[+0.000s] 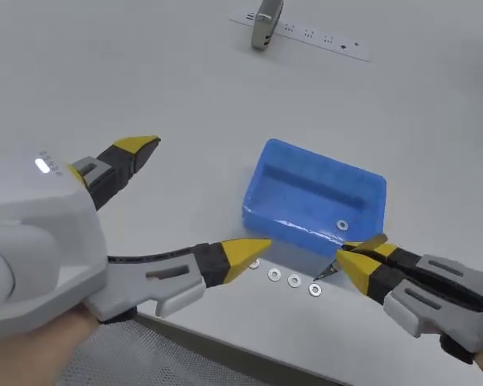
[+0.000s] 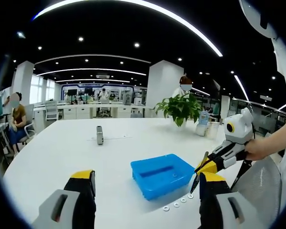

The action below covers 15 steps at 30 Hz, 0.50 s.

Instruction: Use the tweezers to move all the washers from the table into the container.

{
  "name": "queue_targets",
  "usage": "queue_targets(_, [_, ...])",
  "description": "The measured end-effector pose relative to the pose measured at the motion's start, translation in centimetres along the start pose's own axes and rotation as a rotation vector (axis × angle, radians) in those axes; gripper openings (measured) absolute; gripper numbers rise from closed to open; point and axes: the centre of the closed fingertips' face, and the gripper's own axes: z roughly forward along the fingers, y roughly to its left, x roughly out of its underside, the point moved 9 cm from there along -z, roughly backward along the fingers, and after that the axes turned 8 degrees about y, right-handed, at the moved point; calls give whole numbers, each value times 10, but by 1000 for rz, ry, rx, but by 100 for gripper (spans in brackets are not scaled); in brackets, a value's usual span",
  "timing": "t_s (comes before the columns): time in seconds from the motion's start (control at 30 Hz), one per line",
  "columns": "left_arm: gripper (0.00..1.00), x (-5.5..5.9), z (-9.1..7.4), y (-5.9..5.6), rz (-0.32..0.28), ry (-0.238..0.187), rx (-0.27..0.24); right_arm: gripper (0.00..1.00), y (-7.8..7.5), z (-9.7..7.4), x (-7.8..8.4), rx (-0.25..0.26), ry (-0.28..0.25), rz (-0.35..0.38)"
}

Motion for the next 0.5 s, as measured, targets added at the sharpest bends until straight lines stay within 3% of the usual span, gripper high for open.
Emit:
queue_targets(0.37, [91,1,1,0,-3,5,4,1,1,4,9,-15,32,-17])
queue_targets(0.5, [91,1,1,1,-2,9,1,2,8,4,9,-21,47,-118])
